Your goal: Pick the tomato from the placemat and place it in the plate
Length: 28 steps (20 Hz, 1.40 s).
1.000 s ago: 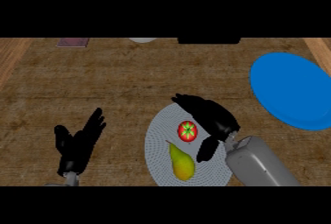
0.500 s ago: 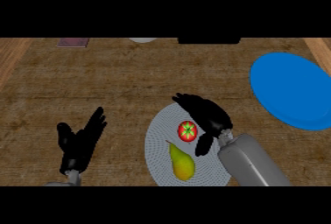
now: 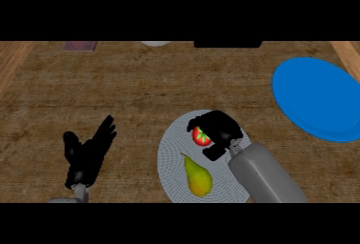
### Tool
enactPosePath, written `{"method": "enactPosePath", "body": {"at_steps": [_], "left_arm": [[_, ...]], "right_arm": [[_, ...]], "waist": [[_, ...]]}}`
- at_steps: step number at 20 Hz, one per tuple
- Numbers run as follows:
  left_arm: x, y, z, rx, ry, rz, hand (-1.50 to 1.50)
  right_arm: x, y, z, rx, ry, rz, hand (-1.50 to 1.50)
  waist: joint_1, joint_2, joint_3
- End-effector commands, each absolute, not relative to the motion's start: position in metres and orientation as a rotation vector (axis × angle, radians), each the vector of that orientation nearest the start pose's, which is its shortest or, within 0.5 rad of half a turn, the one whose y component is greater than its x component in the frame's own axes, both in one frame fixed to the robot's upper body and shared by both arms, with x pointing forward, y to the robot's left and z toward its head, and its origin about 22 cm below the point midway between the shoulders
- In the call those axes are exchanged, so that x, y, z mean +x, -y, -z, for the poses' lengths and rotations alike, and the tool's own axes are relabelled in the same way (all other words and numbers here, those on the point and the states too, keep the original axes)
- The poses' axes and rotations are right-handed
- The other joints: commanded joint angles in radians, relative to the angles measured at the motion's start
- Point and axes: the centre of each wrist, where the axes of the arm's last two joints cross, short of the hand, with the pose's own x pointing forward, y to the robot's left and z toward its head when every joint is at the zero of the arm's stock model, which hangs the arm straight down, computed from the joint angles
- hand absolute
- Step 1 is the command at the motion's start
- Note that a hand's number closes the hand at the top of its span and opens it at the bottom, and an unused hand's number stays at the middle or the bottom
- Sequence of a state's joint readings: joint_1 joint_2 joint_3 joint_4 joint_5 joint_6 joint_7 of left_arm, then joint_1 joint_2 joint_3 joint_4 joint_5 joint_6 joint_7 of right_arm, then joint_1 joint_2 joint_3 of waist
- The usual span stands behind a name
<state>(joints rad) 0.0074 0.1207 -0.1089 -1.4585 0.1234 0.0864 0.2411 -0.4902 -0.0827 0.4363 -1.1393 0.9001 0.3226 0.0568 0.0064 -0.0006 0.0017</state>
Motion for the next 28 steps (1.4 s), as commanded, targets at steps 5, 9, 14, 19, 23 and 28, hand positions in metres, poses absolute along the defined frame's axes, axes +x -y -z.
{"method": "enactPosePath", "body": {"at_steps": [5, 9, 14, 19, 23, 28], "left_arm": [[0.226, -0.218, 0.037, -0.001, 1.196, 0.000, 0.00], [0.236, -0.243, 0.030, 0.012, 1.185, 0.000, 0.00], [0.237, -0.243, 0.032, 0.015, 1.205, 0.003, 0.00], [0.235, -0.241, 0.030, 0.010, 1.214, 0.006, 0.00], [0.237, -0.232, 0.029, -0.008, 1.213, 0.050, 0.00], [0.238, -0.237, 0.029, -0.017, 1.204, 0.054, 0.00]], "right_arm": [[0.315, 0.107, 0.005, -0.434, 1.343, -1.618, 1.50], [0.307, 0.093, 0.007, -0.482, 1.438, -1.601, 1.50], [0.343, 0.122, -0.029, -0.821, 1.364, -1.002, 1.50], [0.371, 0.140, -0.062, -1.130, 1.225, -0.493, 1.50], [0.390, 0.125, -0.097, -1.359, 1.209, -0.229, 1.50], [0.405, 0.119, -0.119, -1.462, 1.166, 0.128, 1.50]], "waist": [[-0.003, 0.000, -0.002], [-0.002, 0.001, -0.002], [-0.003, 0.006, -0.002], [0.013, 0.009, -0.004], [0.045, 0.014, -0.006], [0.057, 0.015, -0.004]]}}
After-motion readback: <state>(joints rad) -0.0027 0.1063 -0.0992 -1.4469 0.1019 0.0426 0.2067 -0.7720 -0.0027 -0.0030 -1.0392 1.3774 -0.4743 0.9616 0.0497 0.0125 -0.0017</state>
